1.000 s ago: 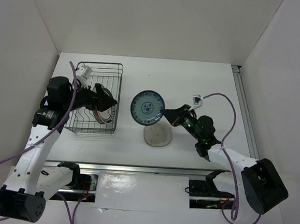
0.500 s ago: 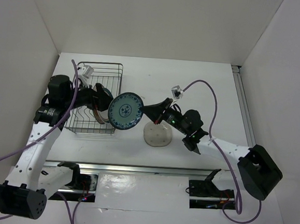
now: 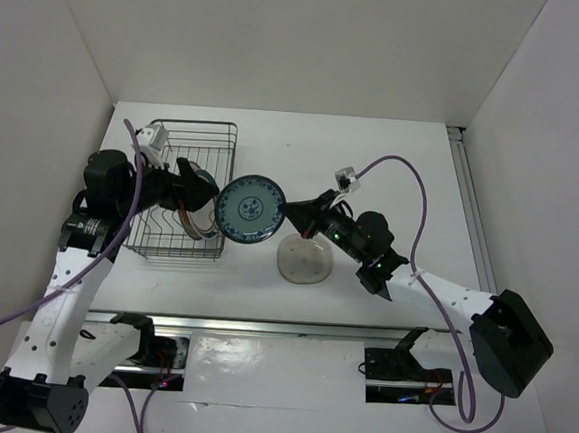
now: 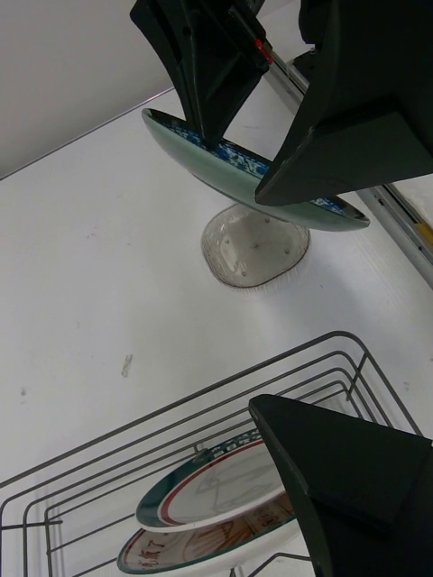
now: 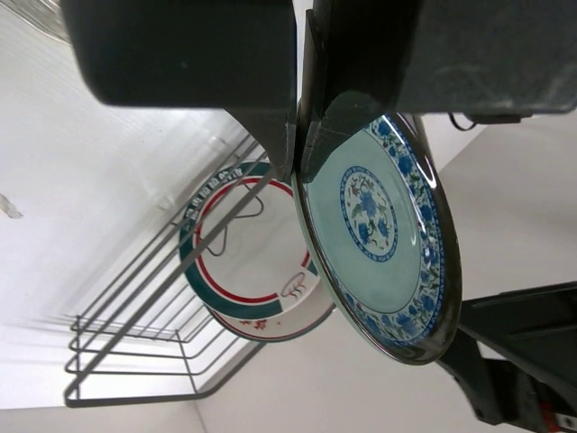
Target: Load the plates into the dish rack
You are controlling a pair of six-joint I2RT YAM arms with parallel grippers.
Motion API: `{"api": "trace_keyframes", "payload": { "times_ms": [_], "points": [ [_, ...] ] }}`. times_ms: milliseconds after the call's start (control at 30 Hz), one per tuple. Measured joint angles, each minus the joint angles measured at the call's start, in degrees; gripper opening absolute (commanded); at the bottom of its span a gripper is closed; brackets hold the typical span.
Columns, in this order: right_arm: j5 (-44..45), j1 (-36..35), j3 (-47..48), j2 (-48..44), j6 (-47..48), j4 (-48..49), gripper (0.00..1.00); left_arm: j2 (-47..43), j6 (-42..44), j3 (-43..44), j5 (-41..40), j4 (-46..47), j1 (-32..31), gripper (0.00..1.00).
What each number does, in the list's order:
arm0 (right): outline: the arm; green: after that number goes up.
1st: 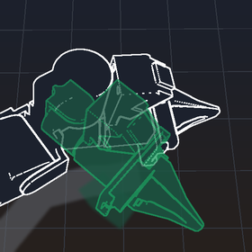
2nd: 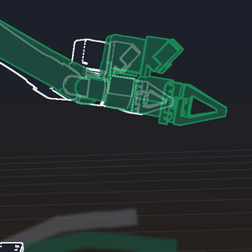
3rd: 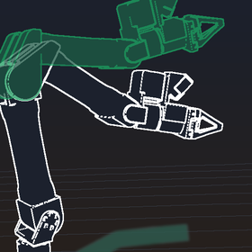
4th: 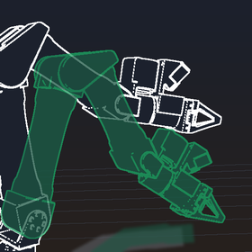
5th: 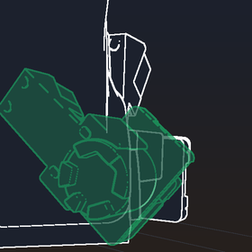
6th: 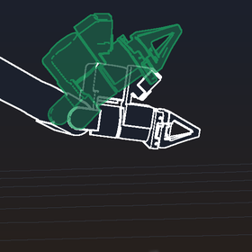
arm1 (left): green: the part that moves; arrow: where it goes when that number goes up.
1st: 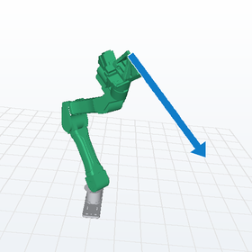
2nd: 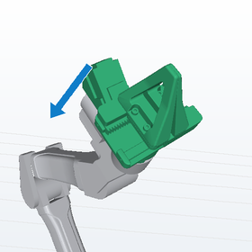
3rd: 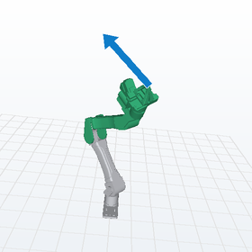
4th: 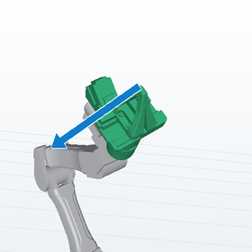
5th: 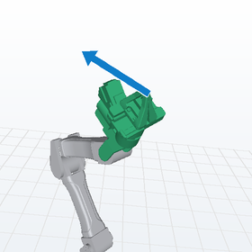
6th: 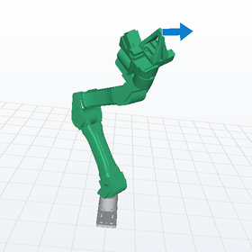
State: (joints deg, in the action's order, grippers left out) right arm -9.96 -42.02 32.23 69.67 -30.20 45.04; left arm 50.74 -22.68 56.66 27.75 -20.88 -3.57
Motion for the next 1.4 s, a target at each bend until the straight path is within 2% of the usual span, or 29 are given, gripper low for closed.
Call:
{"api": "trace_keyframes", "payload": {
  "times_ms": [300,500,667,700,733,800,867,900,933,1000,1033,1067,1100,1133,1167,1300,1400],
  "points": [
    [2.7,0.0,0.0,2.1,0.5,-1.7,0.0,-0.2,0.0,0.0,-0.3,0.0,0.0,0.99],
    [0.8,0.3,0.3,5.6,-0.5,-0.9,0.0,1.1,0.0,0.0,4.3,0.5,0.0,0.99],
    [-1.5,0.4,3.1,8.1,-2.4,0.8,0.0,2.9,-0.2,0.0,8.2,1.0,0.0,0.88],
    [-1.7,0.4,3.9,8.5,-2.7,1.4,0.0,3.1,-0.2,0.0,8.9,1.1,0.0,0.8],
    [-1.9,0.4,4.6,8.8,-3.0,1.9,0.0,3.1,-0.2,0.0,9.4,1.2,0.0,0.8],
    [-2.6,0.4,5.9,9.2,-3.4,2.7,0.0,3.1,-0.2,0.0,10.3,1.5,0.0,0.71],
    [-3.1,0.4,7.0,9.4,-3.8,3.5,0.0,3.1,-0.4,0.0,10.8,1.6,0.0,0.55],
    [-3.3,0.4,7.3,9.4,-4.1,3.8,0.0,3.2,-0.2,-0.1,11.1,1.6,0.0,0.44],
    [-3.6,0.4,7.5,9.4,-4.2,4.0,0.0,3.2,-0.4,-0.1,11.2,1.6,0.0,0.2],
    [-3.7,0.4,7.7,9.4,-5.2,4.3,0.0,3.3,0.5,-0.1,11.0,1.6,-0.1,0.0],
    [-3.8,0.5,7.9,9.4,-5.6,4.6,0.02,3.3,0.8,-0.1,10.9,1.4,-0.1,0.0],
    [-3.8,0.7,8.0,9.4,-5.8,4.7,0.14,3.4,0.7,-0.1,11.0,1.7,-0.1,0.0],
    [-3.8,0.7,8.0,9.4,-6.1,4.7,0.71,3.4,0.6,-0.1,10.8,1.8,-0.1,0.0],
    [-3.9,0.7,8.0,9.4,-6.3,4.7,0.9,3.4,0.3,-0.1,10.3,1.7,-0.2,0.0],
    [-4.0,0.7,8.0,9.4,-6.3,4.9,1.0,3.4,0.2,-0.1,9.6,1.4,-0.2,0.0],
    [-2.9,0.7,8.0,9.4,-5.7,4.1,1.0,0.7,-0.1,-0.1,-0.1,-0.6,-0.3,0.0],
    [-1.7,0.7,8.0,9.4,-4.4,1.9,1.0,-4.1,-0.1,0.9,-12.4,-3.9,-0.3,0.0]
  ]
}}
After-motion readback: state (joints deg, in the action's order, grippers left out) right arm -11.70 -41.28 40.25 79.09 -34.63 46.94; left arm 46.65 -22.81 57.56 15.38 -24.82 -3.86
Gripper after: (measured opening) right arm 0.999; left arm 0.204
